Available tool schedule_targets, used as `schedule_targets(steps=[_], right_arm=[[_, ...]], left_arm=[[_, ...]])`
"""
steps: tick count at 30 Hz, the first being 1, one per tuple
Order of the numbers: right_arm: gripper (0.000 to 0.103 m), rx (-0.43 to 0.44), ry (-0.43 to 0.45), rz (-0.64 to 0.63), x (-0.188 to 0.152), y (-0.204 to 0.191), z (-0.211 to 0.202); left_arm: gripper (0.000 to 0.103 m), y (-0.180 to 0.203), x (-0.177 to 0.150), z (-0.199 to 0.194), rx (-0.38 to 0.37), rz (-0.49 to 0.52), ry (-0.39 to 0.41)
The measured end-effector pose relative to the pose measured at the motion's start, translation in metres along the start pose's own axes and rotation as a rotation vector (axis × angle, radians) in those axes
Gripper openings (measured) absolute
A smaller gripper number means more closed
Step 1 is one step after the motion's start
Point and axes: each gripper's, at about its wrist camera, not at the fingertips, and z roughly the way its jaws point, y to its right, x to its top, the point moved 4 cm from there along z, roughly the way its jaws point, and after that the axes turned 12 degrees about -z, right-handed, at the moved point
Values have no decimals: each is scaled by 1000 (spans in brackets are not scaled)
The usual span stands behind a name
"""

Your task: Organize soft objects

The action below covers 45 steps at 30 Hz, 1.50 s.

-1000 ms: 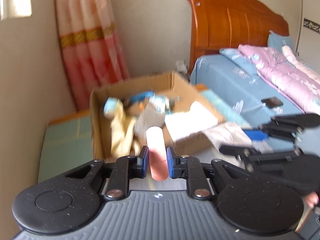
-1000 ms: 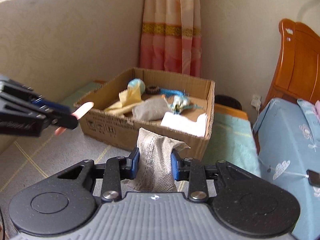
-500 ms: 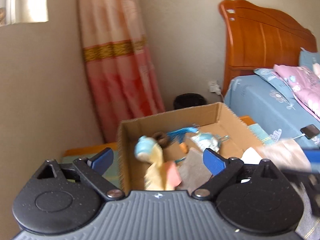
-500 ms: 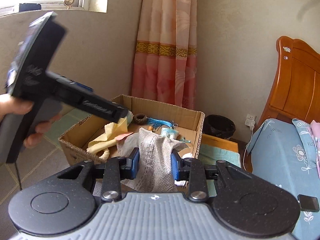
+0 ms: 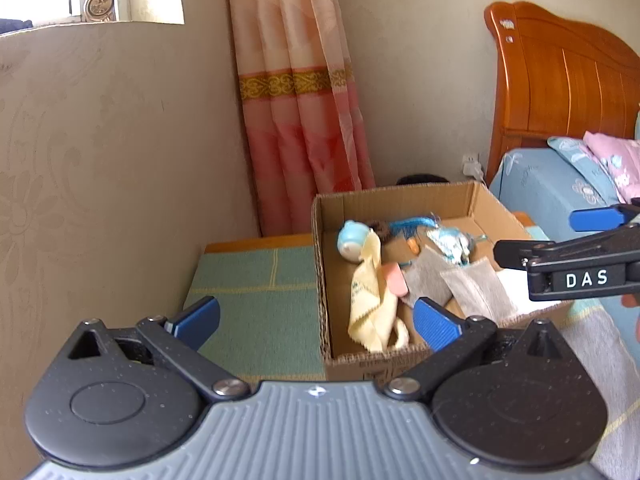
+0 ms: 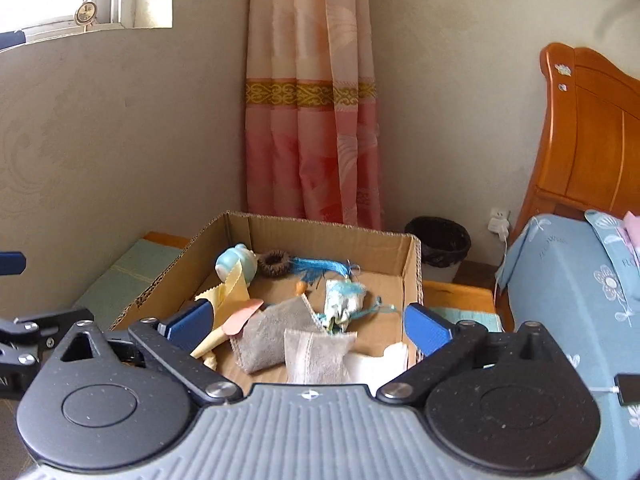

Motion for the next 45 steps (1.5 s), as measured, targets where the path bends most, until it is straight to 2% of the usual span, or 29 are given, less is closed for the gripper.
schedule_targets(steps=[5, 12, 22, 45], right_arm=[[103, -80, -113, 52, -12, -6, -20], [103, -146, -148, 122, -31, -10, -51], [103, -152, -154, 142, -40, -12, -66], [103, -155, -146, 137, -37, -15, -71]], left_arm=[[102, 5, -10, -8, 30, 3, -45], [102, 10, -16, -19, 27, -17, -77], [102, 17, -19, -27, 30, -18, -78], [102, 17, -18, -28, 40, -32, -76]])
